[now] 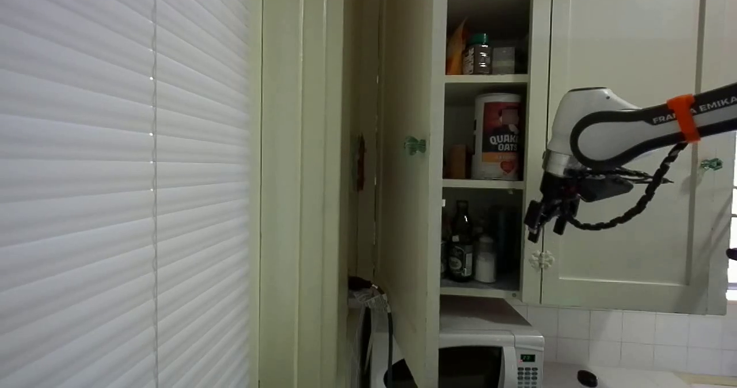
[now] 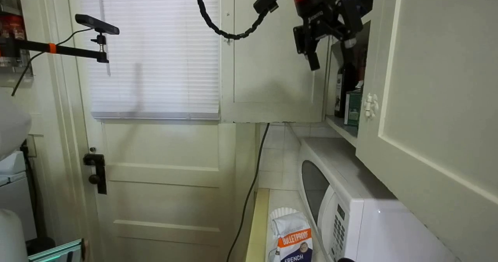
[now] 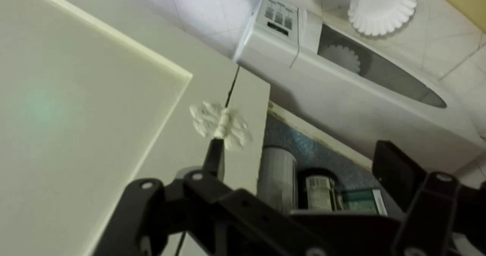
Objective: Remove the coffee jar from the open cabinet and put it on the counter.
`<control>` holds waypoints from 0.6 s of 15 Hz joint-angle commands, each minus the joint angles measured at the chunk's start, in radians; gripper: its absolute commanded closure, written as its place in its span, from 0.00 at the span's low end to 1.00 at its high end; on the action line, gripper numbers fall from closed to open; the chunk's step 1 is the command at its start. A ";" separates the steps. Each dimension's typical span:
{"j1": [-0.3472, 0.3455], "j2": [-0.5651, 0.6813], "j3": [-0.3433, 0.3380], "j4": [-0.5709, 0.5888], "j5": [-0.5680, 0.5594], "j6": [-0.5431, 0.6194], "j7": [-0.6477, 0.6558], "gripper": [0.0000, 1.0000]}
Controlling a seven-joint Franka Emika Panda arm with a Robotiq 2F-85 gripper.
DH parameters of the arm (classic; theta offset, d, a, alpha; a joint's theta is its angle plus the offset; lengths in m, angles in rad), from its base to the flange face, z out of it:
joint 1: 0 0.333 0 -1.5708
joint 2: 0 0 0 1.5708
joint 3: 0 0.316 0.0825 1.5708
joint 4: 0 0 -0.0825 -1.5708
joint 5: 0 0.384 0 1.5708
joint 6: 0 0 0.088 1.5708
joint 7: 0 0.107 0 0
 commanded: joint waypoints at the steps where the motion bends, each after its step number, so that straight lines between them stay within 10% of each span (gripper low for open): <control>1: 0.014 0.014 0.040 0.119 -0.026 -0.054 0.113 0.00; 9: -0.002 0.023 0.111 0.318 -0.198 0.066 0.298 0.00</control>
